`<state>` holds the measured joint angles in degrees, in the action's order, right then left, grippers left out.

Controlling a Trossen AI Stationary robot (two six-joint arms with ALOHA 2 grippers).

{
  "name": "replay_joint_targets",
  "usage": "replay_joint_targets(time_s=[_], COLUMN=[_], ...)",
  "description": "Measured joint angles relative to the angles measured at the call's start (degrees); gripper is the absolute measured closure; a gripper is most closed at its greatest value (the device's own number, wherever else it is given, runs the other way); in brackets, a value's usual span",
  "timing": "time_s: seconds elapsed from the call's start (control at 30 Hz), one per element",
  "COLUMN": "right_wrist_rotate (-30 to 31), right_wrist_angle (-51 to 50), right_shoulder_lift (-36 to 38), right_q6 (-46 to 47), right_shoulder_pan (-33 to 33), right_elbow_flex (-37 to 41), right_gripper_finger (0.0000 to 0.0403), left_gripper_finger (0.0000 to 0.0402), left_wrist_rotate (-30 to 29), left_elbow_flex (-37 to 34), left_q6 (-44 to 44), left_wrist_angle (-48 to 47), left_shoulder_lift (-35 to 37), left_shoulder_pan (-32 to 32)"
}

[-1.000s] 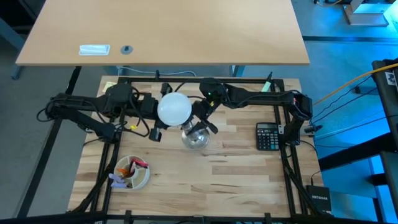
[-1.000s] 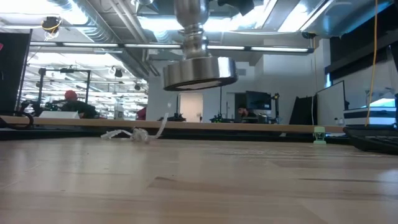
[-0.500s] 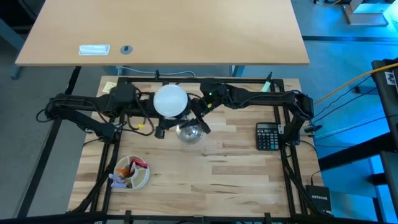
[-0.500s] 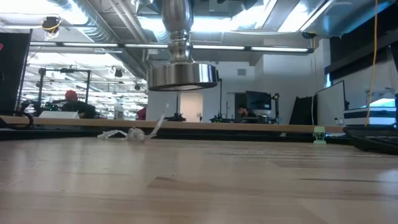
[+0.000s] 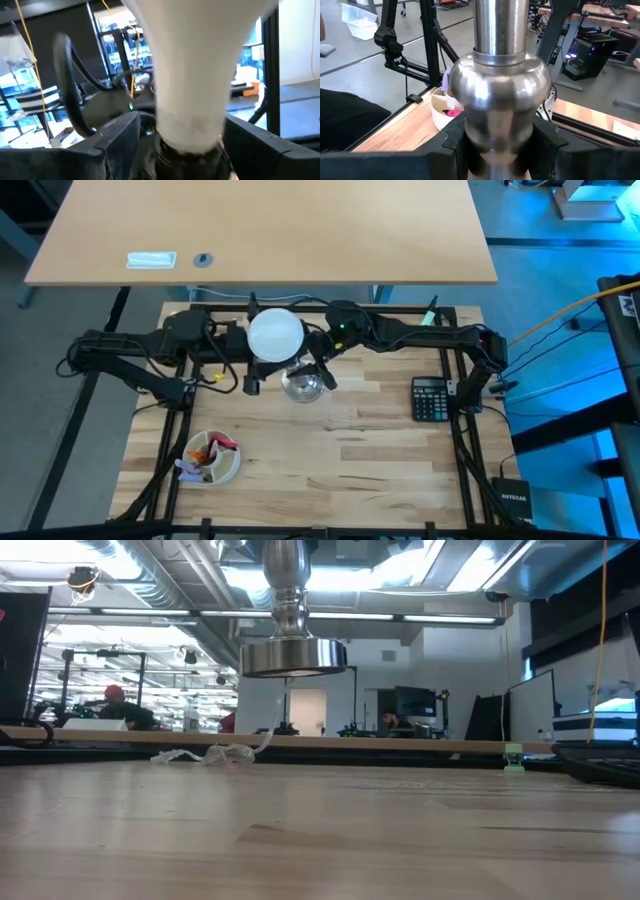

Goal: Screw lightbulb
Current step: Insert the white lightbulb on the silver lamp

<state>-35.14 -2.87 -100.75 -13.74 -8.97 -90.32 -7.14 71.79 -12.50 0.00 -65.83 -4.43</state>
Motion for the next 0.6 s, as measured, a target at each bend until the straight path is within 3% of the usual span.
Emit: replay_joint_targets(time_s=[0.37, 0.6], right_wrist_rotate=[0.8, 4.2], right_wrist_angle=[-0.2, -0.7], right_shoulder_lift=[0.0, 1.2], right_q6=[0.0, 0.3], right_shoulder_pan=[-0.1, -3.0], right_elbow_flex=[0.0, 0.0], right_gripper_finger=[0.0264, 0.0264], left_gripper_finger=[0.0095, 0.0086], left_wrist_rotate=[-0.1, -11.1], left_elbow_flex=[0.0, 0.1], left_q6=[1.3, 0.5], left_wrist_angle=[-1.7, -7.0], left_shoulder_lift=[0.4, 4.7], left_shoulder_pan=[0.5, 0.4])
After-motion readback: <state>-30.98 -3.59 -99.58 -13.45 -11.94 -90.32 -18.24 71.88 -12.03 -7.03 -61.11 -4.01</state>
